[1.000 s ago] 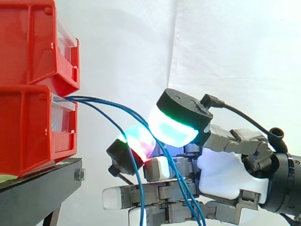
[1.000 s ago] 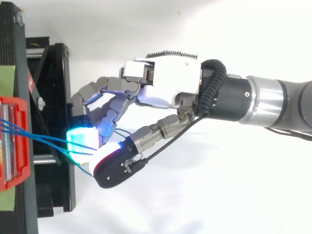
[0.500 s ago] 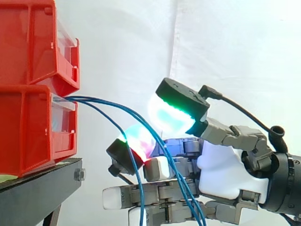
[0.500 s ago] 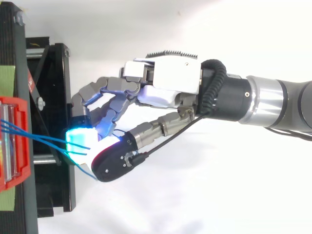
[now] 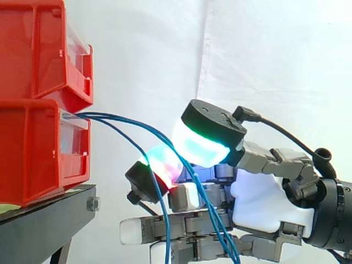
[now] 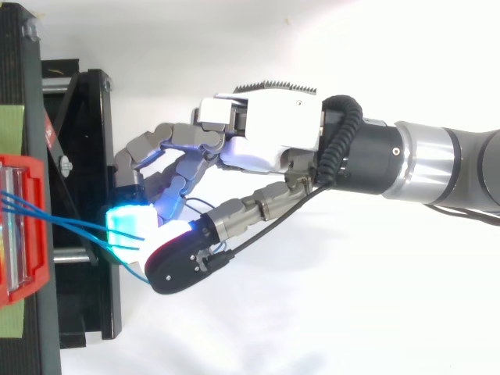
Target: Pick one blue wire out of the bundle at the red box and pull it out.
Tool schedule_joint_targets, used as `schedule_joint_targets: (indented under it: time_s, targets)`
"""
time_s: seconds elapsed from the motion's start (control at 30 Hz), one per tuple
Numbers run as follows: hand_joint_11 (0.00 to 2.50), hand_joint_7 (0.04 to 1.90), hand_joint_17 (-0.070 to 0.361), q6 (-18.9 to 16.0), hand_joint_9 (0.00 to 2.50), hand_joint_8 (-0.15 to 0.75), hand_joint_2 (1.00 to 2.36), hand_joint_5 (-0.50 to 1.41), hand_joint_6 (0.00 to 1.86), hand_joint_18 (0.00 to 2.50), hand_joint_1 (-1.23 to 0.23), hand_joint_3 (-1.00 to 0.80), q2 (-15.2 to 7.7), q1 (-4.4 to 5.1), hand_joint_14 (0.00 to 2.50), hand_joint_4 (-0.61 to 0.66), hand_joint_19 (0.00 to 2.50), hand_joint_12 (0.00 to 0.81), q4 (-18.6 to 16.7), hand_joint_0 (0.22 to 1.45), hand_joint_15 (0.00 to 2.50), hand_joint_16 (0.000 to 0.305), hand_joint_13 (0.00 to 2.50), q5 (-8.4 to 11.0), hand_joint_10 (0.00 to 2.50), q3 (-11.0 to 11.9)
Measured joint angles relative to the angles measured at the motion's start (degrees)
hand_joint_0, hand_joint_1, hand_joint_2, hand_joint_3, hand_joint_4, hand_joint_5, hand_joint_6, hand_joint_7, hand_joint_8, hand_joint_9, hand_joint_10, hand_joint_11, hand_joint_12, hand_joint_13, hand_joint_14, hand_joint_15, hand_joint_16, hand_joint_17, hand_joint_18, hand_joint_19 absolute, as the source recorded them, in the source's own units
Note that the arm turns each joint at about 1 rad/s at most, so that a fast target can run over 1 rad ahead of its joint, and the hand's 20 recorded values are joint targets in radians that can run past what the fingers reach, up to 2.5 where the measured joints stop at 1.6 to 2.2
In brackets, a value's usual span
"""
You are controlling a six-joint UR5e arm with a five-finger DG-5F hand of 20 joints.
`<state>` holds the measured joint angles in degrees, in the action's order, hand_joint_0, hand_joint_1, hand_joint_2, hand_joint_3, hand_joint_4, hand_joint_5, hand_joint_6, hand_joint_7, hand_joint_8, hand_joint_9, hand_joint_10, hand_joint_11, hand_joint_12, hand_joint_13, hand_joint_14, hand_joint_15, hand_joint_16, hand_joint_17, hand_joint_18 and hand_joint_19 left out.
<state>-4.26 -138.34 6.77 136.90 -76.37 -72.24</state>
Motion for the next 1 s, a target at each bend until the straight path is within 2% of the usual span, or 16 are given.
schedule_joint_targets:
  time_s: [0.17, 0.33, 0.47, 0.6, 0.77, 1.0]
  targets:
    - [0.78, 1.11, 0.110, 0.0, 0.94, 0.253, 1.00, -0.17, 0.90, 0.55, -0.98, -0.45, 0.0, -0.01, 0.01, 0.11, 0.48, 0.362, 0.0, 0.73, 0.37, 0.049, 0.61, 0.00, 0.02, 0.0]
    - [0.77, 1.11, 0.109, 0.0, 0.95, 0.255, 1.00, -0.16, 0.90, 0.55, -0.98, -0.50, 0.0, -0.03, 0.01, 0.12, 0.48, 0.358, -0.1, 0.72, 0.37, 0.049, 0.61, 0.00, 0.02, 0.0]
    - [0.77, 1.16, 0.110, 0.0, 1.01, 0.265, 1.00, -0.14, 0.87, 0.55, -0.87, -0.50, 0.0, -0.05, 0.01, 0.14, 0.53, 0.367, -0.1, 0.59, 0.40, 0.049, 0.62, 0.00, 0.02, 0.0]
    - [0.76, 1.18, 0.113, 0.0, 1.05, 0.280, 1.00, -0.13, 0.87, 0.57, -0.80, -0.50, 0.0, -0.04, 0.01, 0.14, 0.55, 0.378, -0.1, 0.55, 0.39, 0.050, 0.64, 0.00, 0.02, 0.0]
    - [0.77, 1.21, 0.109, 0.0, 1.09, 0.281, 1.01, -0.12, 0.86, 0.58, -0.79, -0.37, 0.0, -0.04, 0.02, 0.12, 0.56, 0.370, -0.1, 0.61, 0.40, 0.048, 0.66, 0.00, 0.02, 0.0]
    - [0.75, 1.18, 0.108, 0.0, 1.07, 0.277, 1.01, -0.13, 0.87, 0.59, -0.83, -0.26, 0.0, -0.04, 0.02, 0.09, 0.56, 0.368, 0.0, 0.61, 0.40, 0.048, 0.67, 0.01, 0.02, 0.0]
